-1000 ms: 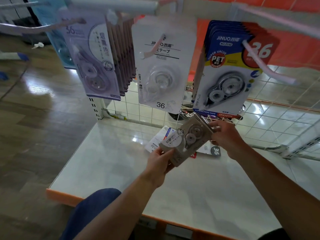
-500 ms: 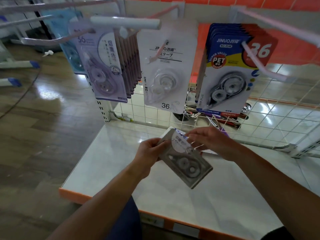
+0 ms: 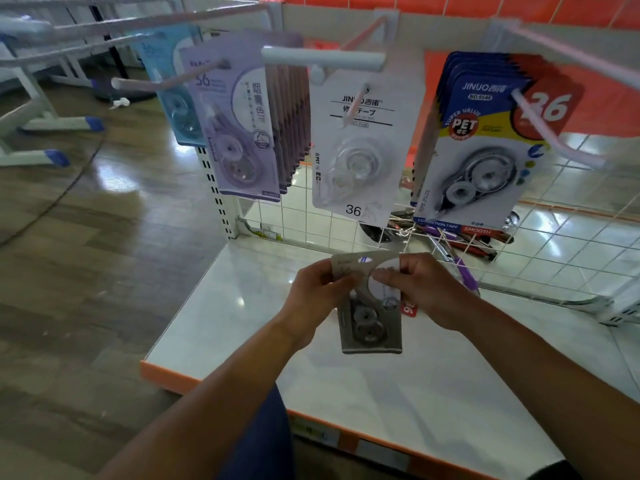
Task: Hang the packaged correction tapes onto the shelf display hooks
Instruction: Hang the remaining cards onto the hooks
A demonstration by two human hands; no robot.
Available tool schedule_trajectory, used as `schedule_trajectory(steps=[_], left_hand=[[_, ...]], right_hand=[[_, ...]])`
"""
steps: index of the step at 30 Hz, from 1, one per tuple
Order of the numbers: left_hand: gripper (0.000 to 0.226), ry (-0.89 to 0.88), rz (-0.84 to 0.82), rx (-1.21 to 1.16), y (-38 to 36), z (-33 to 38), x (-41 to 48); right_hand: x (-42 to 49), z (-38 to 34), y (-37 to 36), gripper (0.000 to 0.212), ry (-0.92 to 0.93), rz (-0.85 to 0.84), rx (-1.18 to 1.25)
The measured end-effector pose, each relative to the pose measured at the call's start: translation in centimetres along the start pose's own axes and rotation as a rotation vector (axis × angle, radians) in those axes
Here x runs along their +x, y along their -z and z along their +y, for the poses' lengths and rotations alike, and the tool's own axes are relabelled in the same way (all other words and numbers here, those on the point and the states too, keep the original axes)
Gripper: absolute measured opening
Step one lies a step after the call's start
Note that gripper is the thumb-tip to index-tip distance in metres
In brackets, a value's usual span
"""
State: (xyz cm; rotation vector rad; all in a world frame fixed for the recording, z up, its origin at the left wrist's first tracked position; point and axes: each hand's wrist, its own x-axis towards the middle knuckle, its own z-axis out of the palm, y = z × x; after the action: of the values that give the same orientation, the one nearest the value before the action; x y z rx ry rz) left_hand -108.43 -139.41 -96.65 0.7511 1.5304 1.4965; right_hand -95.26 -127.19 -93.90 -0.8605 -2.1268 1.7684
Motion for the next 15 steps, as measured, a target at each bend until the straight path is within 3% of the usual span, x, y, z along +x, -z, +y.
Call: schedule_trajectory(steps=[6, 15], left_hand=[[0.018, 0.108, 0.143, -0.024, 2.2, 1.1, -1.3], [0.023, 0.346, 0.284, -0.085, 7.6, 8.2, -9.4]], right_hand=[[0.7, -1.3, -3.3, 0.008, -0.084, 0.071, 0.181], [-3.1, -8.2, -12.0, 0.015, -0.264, 0.123, 0.369]])
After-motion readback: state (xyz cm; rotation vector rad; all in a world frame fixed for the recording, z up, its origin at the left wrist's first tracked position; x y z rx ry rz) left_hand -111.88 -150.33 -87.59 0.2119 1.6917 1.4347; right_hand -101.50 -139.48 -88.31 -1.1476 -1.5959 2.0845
